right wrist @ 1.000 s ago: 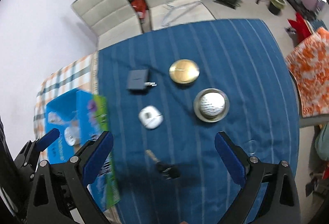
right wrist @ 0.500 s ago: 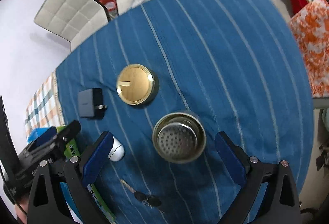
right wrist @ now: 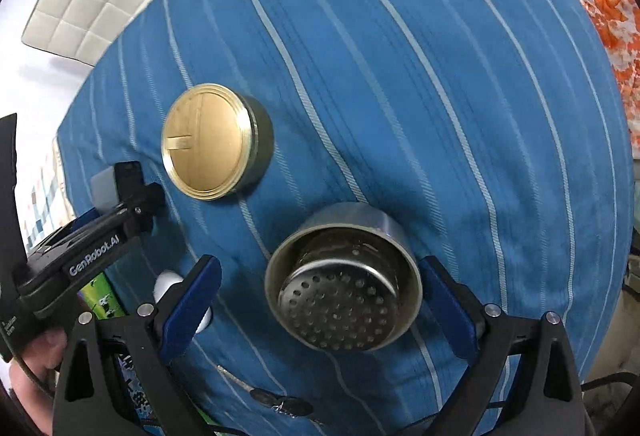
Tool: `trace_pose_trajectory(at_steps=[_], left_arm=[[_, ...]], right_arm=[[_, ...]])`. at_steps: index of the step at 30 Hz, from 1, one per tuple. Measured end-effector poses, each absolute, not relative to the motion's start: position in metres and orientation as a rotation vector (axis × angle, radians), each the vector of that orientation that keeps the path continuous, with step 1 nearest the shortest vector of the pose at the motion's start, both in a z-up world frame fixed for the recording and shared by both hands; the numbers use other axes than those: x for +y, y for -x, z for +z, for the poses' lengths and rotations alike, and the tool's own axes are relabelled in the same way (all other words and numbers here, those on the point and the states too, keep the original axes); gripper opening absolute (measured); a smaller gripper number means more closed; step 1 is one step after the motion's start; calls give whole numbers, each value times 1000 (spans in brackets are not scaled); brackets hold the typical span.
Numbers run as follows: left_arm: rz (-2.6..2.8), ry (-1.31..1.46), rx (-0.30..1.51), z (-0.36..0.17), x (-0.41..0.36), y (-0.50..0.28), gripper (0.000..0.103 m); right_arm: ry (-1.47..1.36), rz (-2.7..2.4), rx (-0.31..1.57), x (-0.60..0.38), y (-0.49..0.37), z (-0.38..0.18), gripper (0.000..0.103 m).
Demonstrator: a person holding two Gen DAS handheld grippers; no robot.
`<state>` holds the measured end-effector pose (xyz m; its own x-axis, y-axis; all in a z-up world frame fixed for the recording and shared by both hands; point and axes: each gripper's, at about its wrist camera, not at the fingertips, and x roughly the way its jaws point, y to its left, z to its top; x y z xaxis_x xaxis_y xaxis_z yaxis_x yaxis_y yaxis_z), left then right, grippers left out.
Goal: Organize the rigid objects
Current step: 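Grasp the steel mesh-lid canister with the right tool while the left tool grasps the grey charger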
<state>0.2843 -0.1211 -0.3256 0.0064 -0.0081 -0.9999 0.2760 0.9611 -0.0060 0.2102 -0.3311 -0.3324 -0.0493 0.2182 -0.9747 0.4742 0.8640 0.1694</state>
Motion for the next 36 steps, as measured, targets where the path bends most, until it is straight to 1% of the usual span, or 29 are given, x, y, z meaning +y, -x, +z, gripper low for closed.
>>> trace_pose_trajectory(at_steps=[6, 8, 10, 12, 18, 22, 24, 28, 29, 33, 36], left_arm=[[-234, -224, 1549, -324, -117, -266, 67], [-225, -218, 1559, -324, -111, -253, 67], [-216, -225, 1569, -324, -104, -236, 67], [-207, -231, 1579, -325, -97, -220, 67], [-191, -173, 1595, -330, -75, -196, 68], [-192, -179, 1597, -334, -73, -194, 72], [-194, -178, 1589, -334, -79, -205, 71], [-187, -163, 1577, -329, -71, -206, 64], [-174, -169, 1569, -328, -69, -210, 52], [-178, -165, 1575, -322, -68, -209, 52], [-199, -199, 1581, -325, -69, -212, 57]], right_arm=[[-525, -255, 1654, -328, -217, -349, 92], [-509, -262, 1661, -323, -219, -353, 88], [-497, -261, 1668, -322, -219, -356, 81], [-492, -260, 1677, -327, -217, -360, 77], [-479, -234, 1699, -327, -226, -368, 77], [-471, -228, 1707, -330, -229, -369, 77], [-485, -230, 1703, -332, -233, -366, 77], [-491, -227, 1703, -335, -230, -363, 77], [-497, -225, 1705, -336, -226, -362, 77], [-502, -220, 1711, -332, -223, -361, 77], [-507, -210, 1733, -331, -222, -362, 77]])
